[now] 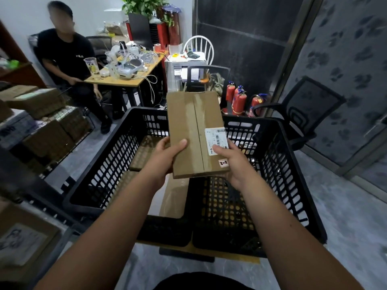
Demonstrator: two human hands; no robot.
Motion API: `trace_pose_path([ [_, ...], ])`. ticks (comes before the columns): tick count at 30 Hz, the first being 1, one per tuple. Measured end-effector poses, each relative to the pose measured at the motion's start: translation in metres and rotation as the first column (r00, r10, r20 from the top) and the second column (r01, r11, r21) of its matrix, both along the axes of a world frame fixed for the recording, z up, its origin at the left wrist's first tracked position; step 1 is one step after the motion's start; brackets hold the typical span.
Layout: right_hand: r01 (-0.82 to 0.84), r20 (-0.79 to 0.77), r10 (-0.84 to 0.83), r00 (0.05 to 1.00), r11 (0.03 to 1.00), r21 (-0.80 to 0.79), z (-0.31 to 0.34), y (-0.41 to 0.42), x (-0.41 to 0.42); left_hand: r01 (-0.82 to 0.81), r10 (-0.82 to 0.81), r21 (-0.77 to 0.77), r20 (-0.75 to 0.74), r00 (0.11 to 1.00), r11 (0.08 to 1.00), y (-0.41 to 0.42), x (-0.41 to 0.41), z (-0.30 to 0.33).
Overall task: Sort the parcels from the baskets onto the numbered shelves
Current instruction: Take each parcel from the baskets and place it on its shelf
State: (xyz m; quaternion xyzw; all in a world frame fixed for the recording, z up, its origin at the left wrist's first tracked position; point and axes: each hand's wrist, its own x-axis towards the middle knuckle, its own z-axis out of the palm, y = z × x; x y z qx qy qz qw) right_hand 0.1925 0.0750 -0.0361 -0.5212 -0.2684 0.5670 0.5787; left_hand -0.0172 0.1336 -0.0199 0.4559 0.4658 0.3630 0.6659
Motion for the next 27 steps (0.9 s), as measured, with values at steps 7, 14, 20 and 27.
trace_pose_path([
  [7,0.129,-0.126,-0.131,0.983,0.991,-0.023,0.002,0.007,-0.019,-0.139,0.170,-0.132,0.263,0.950,0.981,-0.003,0.014,-0.002],
  [14,0.064,-0.080,-0.056,0.995,0.993,0.103,0.013,0.005,-0.042,-0.124,0.196,-0.189,0.427,0.883,0.974,-0.031,0.043,0.000],
  [20,0.120,-0.098,-0.115,0.988,0.992,0.039,0.013,-0.001,-0.016,-0.344,0.422,-0.257,0.379,0.823,0.903,-0.005,0.011,0.008],
  [27,0.355,-0.352,-0.328,0.877,0.935,0.013,0.009,-0.002,-0.027,-0.347,0.406,-0.216,0.376,0.833,0.913,-0.028,0.018,0.008],
])
